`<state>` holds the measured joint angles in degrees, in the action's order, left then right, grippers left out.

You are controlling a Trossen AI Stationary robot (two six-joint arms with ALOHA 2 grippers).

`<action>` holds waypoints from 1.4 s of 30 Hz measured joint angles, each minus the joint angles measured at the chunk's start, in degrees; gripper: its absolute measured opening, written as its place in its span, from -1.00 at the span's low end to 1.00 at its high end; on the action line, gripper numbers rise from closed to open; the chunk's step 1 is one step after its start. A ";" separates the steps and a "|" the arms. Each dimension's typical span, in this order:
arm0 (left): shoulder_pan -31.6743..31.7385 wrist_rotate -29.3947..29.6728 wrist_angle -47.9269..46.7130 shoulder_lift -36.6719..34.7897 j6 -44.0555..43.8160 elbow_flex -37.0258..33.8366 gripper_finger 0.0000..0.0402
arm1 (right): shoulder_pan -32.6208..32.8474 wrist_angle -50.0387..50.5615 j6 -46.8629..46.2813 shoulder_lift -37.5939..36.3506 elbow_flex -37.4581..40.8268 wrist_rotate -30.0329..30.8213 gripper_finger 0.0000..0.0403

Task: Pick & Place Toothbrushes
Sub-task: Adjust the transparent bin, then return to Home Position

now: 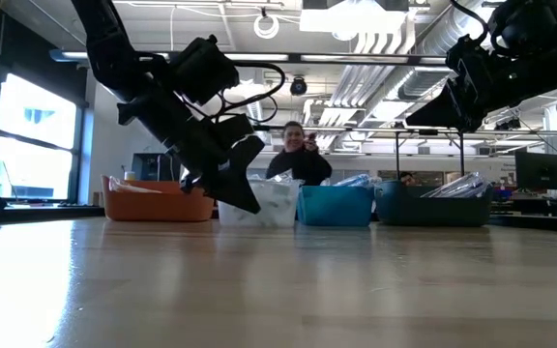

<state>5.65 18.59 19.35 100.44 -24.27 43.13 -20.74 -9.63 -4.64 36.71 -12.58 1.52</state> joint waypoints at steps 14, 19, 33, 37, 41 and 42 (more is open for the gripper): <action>5.05 4.46 0.29 0.00 1.33 -0.02 -0.97 | 0.01 0.00 0.19 0.00 0.00 0.00 -0.99; 6.71 4.45 2.18 0.00 3.06 -0.02 -0.97 | 0.01 0.00 0.17 0.00 0.00 0.00 -0.99; 5.45 -2.12 7.20 -0.24 6.03 -0.02 -0.97 | 0.00 0.00 0.34 0.00 0.00 0.00 -0.99; 3.22 -2.24 6.70 -1.08 7.36 -0.02 -0.97 | -0.01 0.00 0.34 0.02 0.00 -0.02 -0.99; 1.67 -2.31 3.42 -4.04 9.10 0.06 -0.97 | 0.01 0.02 0.34 0.02 0.00 -0.07 -0.99; 1.47 -2.31 1.95 -4.98 9.55 -0.06 -0.97 | -0.01 0.00 0.34 0.00 0.00 -0.03 -0.99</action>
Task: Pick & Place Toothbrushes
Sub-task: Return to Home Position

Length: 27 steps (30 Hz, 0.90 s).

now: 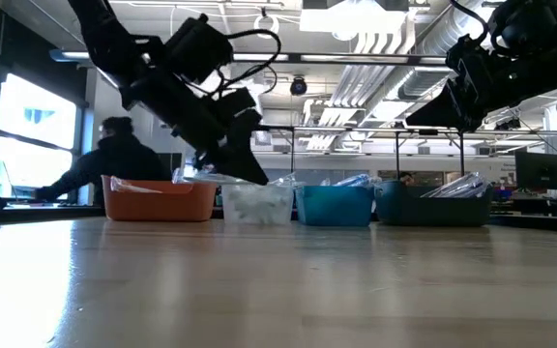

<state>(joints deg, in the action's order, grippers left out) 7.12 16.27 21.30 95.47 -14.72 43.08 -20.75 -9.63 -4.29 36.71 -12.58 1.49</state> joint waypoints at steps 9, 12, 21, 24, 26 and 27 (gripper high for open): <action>-0.43 1.22 -11.00 -8.06 2.69 -0.07 -0.97 | 0.02 0.02 -0.17 0.00 0.00 -0.01 -0.99; -1.58 1.53 -14.43 -10.02 2.67 0.03 -0.97 | 0.00 0.04 -0.17 0.04 0.00 -0.06 -0.99; -10.39 10.81 -20.90 -12.05 0.96 -0.91 -0.97 | 0.02 0.44 -1.60 1.51 0.00 -0.21 -0.99; -13.12 14.17 -15.94 -12.05 1.73 -3.58 -0.97 | 0.02 0.44 -1.70 2.61 0.00 -0.18 -0.99; -13.70 14.51 -12.42 -12.10 2.73 -6.01 -0.97 | 0.02 0.38 -1.70 3.42 0.00 -0.15 -0.99; -13.59 14.42 -10.88 -12.50 2.81 -7.26 -0.97 | 0.02 0.24 -1.70 3.83 0.00 -0.14 -0.99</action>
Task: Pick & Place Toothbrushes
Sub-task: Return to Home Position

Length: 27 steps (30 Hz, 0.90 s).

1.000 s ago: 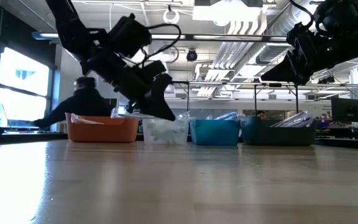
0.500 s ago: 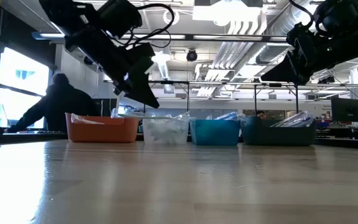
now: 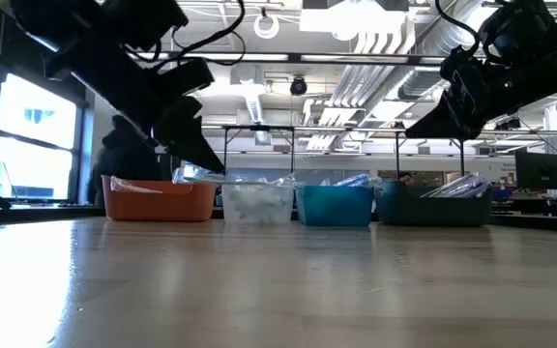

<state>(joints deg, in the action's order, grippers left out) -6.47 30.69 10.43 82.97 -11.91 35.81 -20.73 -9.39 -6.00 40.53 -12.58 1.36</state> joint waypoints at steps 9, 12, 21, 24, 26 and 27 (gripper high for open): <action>2.49 -2.89 5.04 -4.48 8.75 -3.61 -0.97 | 0.00 -4.44 -0.04 1.83 0.02 -0.12 -0.99; 4.11 -2.88 -1.04 -8.20 9.14 -3.65 -0.97 | 0.00 -4.64 -0.02 1.83 0.02 -0.10 -0.99; 5.31 -3.77 -7.31 -17.45 9.77 -5.31 -0.97 | -0.02 -5.88 -0.04 1.81 0.02 0.00 -0.99; 5.35 -6.17 -2.96 -20.24 10.17 -8.99 -0.97 | -0.02 -5.88 -0.04 1.81 0.02 0.01 -0.99; 5.35 -7.00 0.26 -22.03 9.56 -11.62 -0.97 | 0.00 -5.76 -0.04 1.81 0.02 -0.05 -0.99; 5.35 -8.12 2.06 -22.96 8.89 -13.07 -0.97 | 0.00 -5.73 -0.04 1.81 0.02 -0.08 -0.99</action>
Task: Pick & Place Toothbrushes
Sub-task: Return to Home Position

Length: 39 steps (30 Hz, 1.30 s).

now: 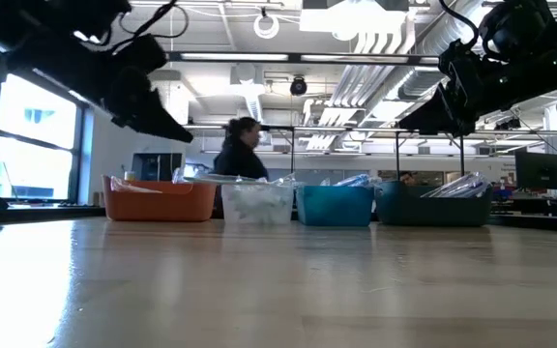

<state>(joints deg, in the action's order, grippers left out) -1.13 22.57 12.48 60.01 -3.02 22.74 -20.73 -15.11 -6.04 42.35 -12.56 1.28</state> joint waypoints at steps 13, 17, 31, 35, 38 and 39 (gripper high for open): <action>0.00 -2.30 1.56 -16.75 2.30 -9.02 -0.97 | -0.01 0.52 0.02 -0.01 0.00 0.04 -0.99; 0.00 -2.01 -2.83 -24.54 3.23 -10.05 -0.97 | 0.00 1.25 0.11 0.00 0.00 0.03 -0.99; 0.00 -3.01 -17.22 -46.16 2.79 -12.67 -0.97 | 0.00 1.24 0.24 0.00 0.00 0.03 -0.99; 0.00 -4.48 -20.24 -50.73 3.82 -12.70 -0.97 | 0.00 1.24 0.26 0.00 0.00 0.03 -0.99; 0.00 -5.11 -21.63 -53.90 4.47 -12.70 -0.97 | -0.02 1.24 0.26 0.00 0.00 0.03 -0.99; 0.00 -5.14 -22.42 -54.87 4.57 -12.70 -0.97 | 0.00 1.23 0.26 0.00 0.00 0.03 -0.99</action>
<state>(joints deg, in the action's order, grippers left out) -1.13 17.43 -9.93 5.14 1.54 10.04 -20.73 -13.89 -5.78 42.35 -12.56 1.30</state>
